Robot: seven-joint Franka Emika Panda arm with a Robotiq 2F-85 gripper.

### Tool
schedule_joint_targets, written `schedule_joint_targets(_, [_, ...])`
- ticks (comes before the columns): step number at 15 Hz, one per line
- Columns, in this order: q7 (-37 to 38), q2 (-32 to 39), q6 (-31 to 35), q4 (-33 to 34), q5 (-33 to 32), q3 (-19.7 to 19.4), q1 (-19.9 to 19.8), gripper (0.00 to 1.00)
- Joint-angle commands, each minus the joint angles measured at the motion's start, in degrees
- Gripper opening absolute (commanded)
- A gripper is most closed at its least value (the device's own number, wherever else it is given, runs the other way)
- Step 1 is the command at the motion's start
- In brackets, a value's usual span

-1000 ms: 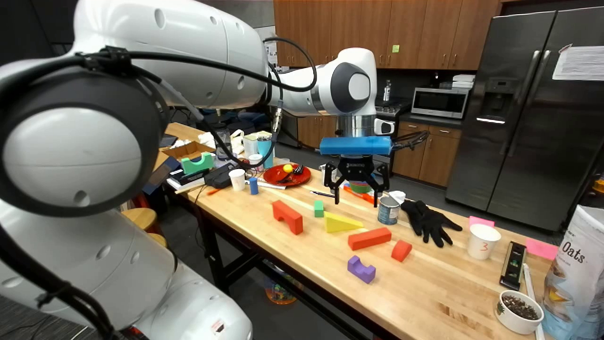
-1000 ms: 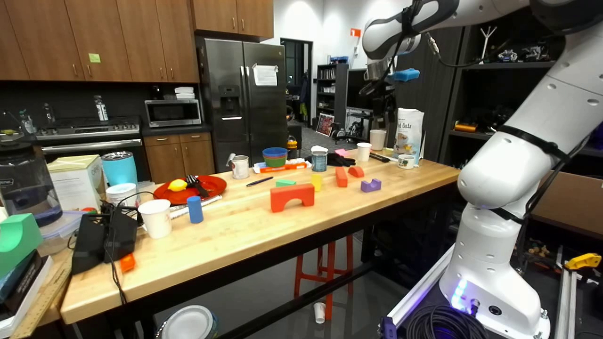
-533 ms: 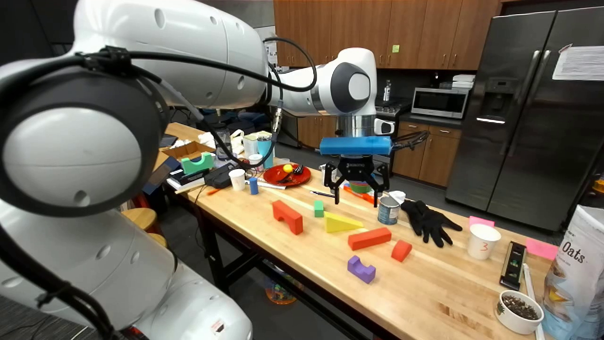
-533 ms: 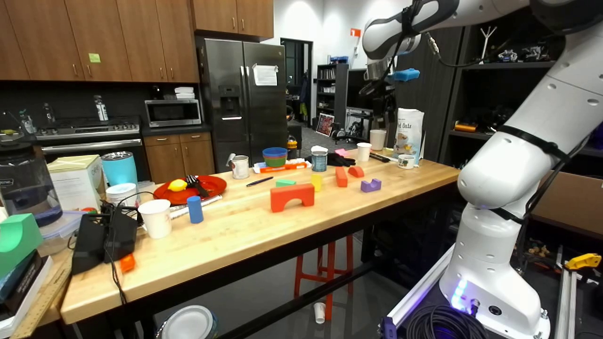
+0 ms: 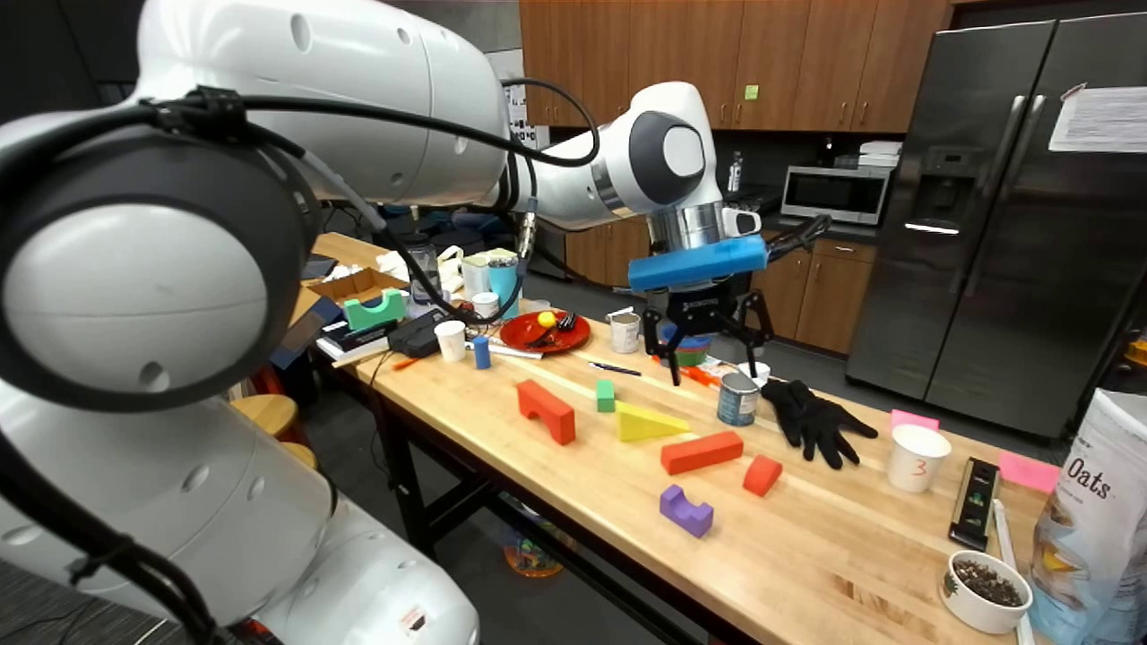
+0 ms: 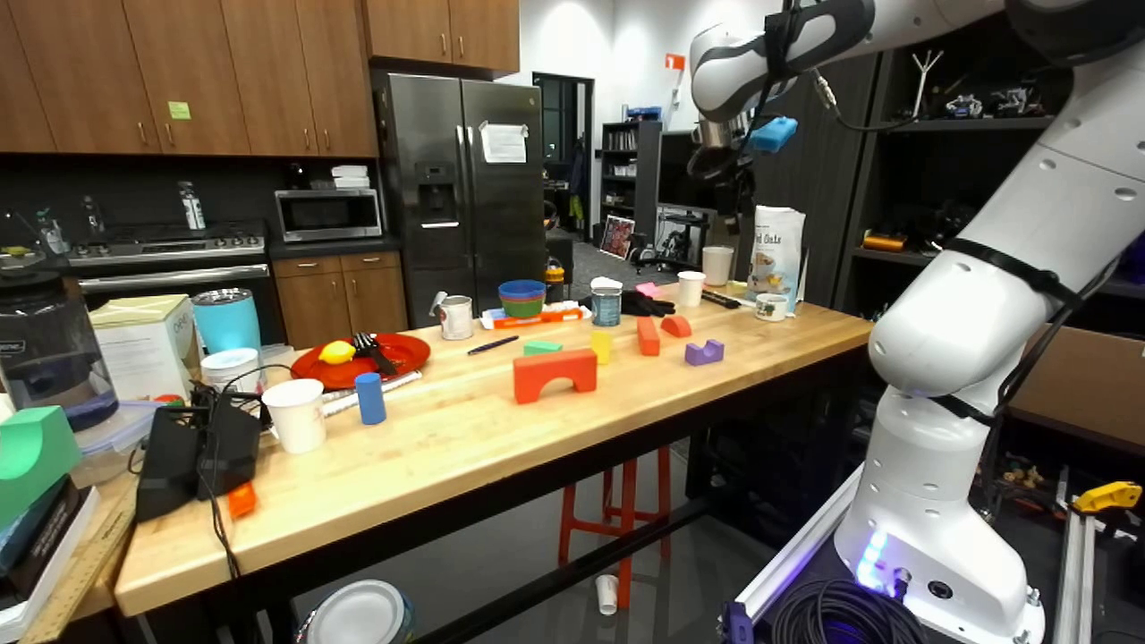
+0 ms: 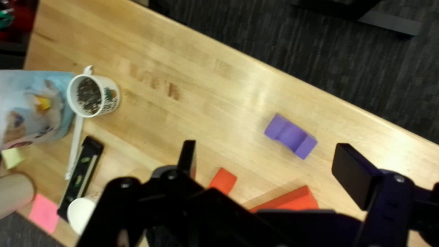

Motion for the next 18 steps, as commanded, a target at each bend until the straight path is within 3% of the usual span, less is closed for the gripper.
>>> schedule_joint_targets(1, [-4.44,1.5,7.85,0.98,-7.05,-0.08,-0.09,1.0])
schedule_joint_targets(3, [-6.98,2.21,16.4,-0.58,-8.64,-1.14,0.18,1.0])
schedule_joint_targets(5, [-9.76,4.08,26.86,-2.27,-6.34,-2.9,0.55,1.0])
schedule_joint_targets(8, [-14.87,8.73,39.55,-5.15,2.84,-5.59,1.33,1.0])
schedule_joint_targets(10, [-20.53,11.95,44.0,-6.79,11.42,-6.64,2.1,1.0])
schedule_joint_targets(14, [-31.09,17.26,46.76,-8.26,28.07,-5.77,2.62,1.0])
schedule_joint_targets(18, [-37.8,20.84,38.84,-6.83,38.46,-3.63,1.11,1.0])
